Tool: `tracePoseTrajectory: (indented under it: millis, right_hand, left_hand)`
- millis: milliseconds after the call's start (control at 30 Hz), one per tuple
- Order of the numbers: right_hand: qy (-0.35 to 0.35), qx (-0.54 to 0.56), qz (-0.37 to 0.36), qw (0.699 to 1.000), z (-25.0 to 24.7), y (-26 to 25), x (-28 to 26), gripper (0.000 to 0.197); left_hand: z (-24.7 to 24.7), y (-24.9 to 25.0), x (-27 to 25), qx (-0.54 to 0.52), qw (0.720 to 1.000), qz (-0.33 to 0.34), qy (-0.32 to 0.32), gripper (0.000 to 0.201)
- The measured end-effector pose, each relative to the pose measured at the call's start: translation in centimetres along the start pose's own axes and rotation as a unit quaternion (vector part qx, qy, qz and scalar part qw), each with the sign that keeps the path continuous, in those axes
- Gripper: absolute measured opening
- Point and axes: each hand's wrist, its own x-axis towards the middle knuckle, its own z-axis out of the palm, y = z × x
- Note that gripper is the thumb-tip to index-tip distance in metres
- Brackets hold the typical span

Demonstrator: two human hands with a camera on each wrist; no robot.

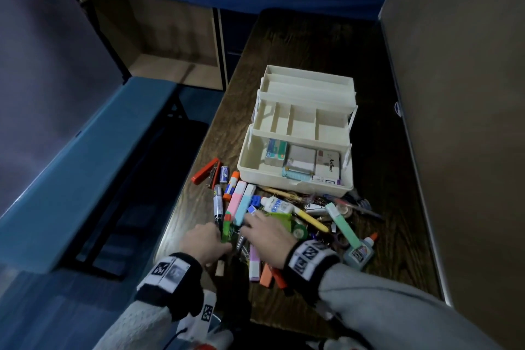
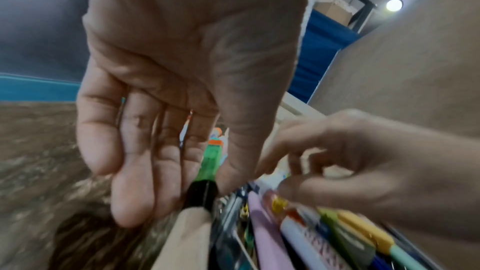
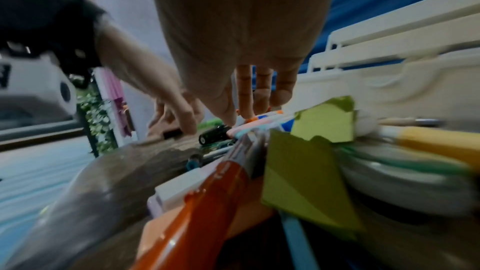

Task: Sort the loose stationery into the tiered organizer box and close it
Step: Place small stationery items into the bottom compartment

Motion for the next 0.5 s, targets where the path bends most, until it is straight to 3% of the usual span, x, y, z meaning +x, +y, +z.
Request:
tracePoseTrajectory:
  millis: [133, 300, 500]
  right_hand:
    - [-0.035, -0.062, -0.035, 0.997, 0.9, -0.7, 2.2, 0.021]
    - [-0.029, -0.071, -0.038, 0.996, 1.7, -0.7, 3.2, 0.027]
    - [-0.034, -0.113, -0.086, 0.989, 1.4, 0.4, 3.2, 0.025]
  left_hand:
    - [-1.4, -1.6, -0.8, -0.040, 0.999, -0.006, 0.033, 0.031]
    - [-2.9, -2.5, -1.4, -0.111, 0.992, -0.008, 0.050, 0.026]
    - [-6.0, -1.1, -0.8, -0.162, 0.983, 0.044, 0.078, 0.030]
